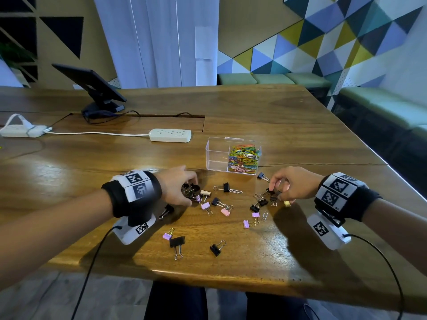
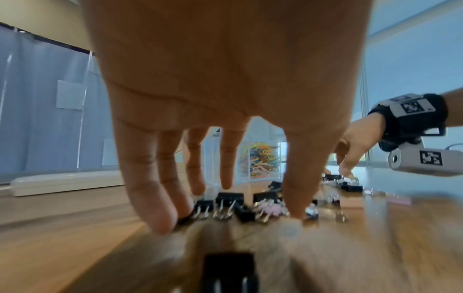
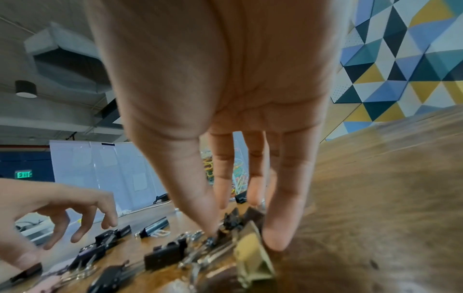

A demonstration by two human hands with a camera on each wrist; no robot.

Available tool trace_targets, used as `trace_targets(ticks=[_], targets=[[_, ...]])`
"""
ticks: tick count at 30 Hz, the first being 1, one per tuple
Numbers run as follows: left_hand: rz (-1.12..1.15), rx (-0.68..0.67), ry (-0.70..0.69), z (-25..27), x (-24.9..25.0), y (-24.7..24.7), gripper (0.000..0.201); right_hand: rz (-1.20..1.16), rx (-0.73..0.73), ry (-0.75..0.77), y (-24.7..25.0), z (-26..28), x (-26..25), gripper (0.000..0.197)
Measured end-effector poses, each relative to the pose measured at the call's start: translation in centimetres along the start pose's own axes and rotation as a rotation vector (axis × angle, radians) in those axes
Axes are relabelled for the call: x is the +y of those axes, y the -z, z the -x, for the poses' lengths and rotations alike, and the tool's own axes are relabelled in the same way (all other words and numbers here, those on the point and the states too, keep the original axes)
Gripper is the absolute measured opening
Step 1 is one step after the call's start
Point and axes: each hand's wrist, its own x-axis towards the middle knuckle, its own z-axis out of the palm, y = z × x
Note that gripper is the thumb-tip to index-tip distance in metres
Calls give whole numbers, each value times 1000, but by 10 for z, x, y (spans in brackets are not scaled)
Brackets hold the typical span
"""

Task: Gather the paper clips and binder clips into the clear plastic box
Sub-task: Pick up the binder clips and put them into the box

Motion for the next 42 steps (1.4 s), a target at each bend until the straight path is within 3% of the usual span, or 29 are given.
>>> trace_targets(ticks=[4, 6, 10, 22, 28, 32, 42], targets=[[-57, -53, 122, 4, -16, -15, 80, 210, 53, 97, -6, -1, -3, 35], [-51, -42, 133, 5, -19, -18, 83, 260, 57, 202, -10, 2, -12, 30], [53, -28, 110, 7, -17, -18, 72, 246, -75, 293, -20, 6, -25, 17], [285, 36, 14, 13, -11, -19, 66, 267, -169, 203, -26, 2, -21, 4], [168, 137, -224, 14, 11, -21, 41, 336, -187, 206, -25, -2, -26, 11], [45, 64, -324, 10, 24, -26, 48, 274, -80, 260, -10, -1, -43, 8], [-31, -10, -376, 25, 15, -37, 57, 56, 461, 224, 33, -55, -65, 7]])
